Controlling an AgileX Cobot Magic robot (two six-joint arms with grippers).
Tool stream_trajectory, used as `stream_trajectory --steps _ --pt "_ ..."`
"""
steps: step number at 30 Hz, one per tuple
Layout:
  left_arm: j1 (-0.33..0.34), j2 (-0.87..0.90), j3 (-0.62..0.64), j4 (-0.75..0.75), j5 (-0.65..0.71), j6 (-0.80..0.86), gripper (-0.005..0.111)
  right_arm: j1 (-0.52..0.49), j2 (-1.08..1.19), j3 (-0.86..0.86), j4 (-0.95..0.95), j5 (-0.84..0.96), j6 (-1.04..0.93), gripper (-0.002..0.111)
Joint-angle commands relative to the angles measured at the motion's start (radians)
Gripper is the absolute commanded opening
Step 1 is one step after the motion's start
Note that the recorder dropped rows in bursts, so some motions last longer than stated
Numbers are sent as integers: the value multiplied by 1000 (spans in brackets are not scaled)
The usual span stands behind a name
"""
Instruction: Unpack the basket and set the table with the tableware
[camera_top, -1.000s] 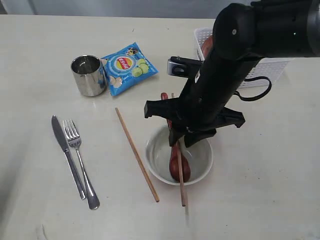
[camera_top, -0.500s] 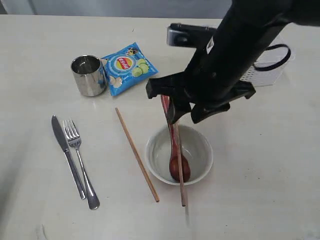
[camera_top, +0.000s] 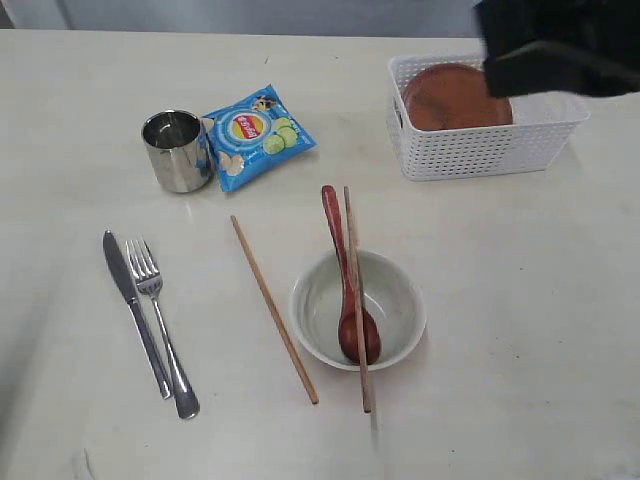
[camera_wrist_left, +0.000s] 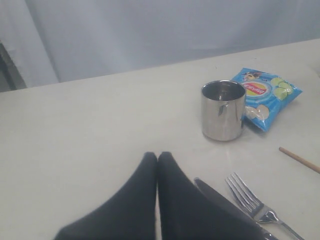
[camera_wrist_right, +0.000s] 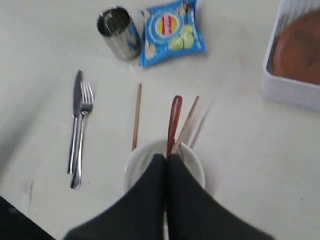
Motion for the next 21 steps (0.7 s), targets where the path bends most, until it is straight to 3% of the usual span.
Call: stream_trajectory --steps 1,10,21 --pt "-7 -3 3 -11 -2 2 0 -6 -178 -9 -43 -11 -21 -1" --pt "-7 -3 3 -11 -2 2 0 -6 -447 -7 -83 -41 -21 -1" --pt "-7 -3 3 65 -24 2 0 -6 -515 -7 -83 6 -26 -1"
